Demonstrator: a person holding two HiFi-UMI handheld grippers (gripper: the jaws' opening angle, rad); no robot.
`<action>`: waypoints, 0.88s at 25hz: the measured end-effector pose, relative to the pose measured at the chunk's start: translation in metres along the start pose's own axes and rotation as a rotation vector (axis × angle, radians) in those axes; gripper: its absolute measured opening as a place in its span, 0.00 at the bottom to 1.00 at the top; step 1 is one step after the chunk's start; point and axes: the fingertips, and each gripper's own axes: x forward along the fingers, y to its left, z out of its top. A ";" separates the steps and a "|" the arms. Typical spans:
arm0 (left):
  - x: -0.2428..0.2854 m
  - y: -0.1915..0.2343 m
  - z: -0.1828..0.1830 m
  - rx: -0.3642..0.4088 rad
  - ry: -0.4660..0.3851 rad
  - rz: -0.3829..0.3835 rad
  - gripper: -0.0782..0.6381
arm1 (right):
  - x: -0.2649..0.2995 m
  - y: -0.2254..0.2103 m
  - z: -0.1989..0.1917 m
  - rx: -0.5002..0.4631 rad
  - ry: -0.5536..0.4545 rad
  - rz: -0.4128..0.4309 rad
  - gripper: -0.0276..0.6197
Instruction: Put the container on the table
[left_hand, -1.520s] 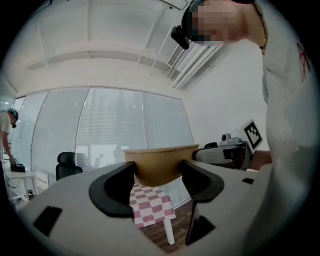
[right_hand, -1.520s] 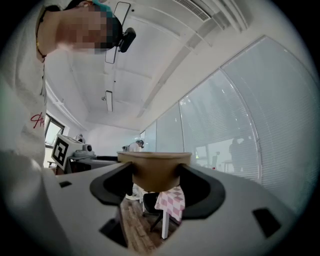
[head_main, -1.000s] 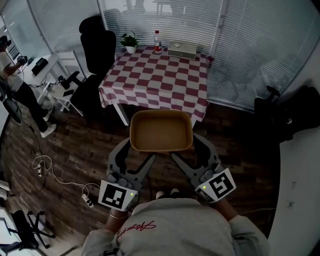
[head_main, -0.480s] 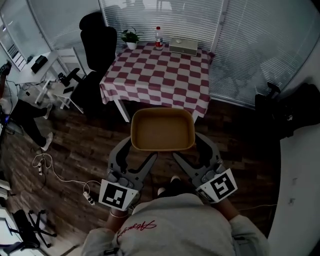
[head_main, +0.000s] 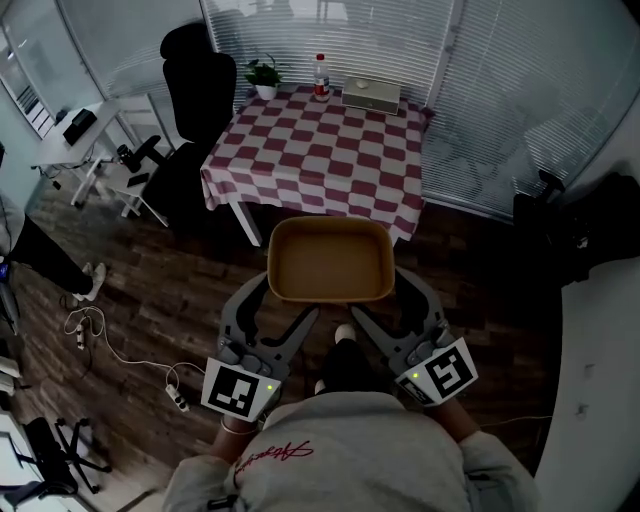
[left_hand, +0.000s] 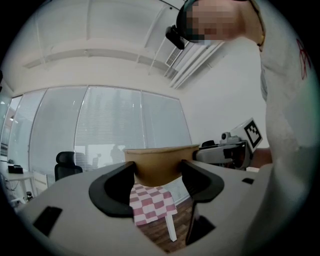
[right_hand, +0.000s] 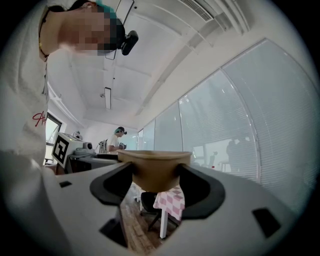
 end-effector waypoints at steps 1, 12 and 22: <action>0.003 0.002 -0.001 -0.001 0.002 0.003 0.52 | 0.003 -0.003 0.000 -0.003 -0.001 0.003 0.49; 0.056 0.039 -0.010 -0.011 0.003 0.030 0.52 | 0.046 -0.055 -0.008 -0.004 -0.004 0.035 0.49; 0.109 0.075 -0.016 0.000 0.003 0.042 0.52 | 0.087 -0.104 -0.014 -0.019 -0.012 0.046 0.49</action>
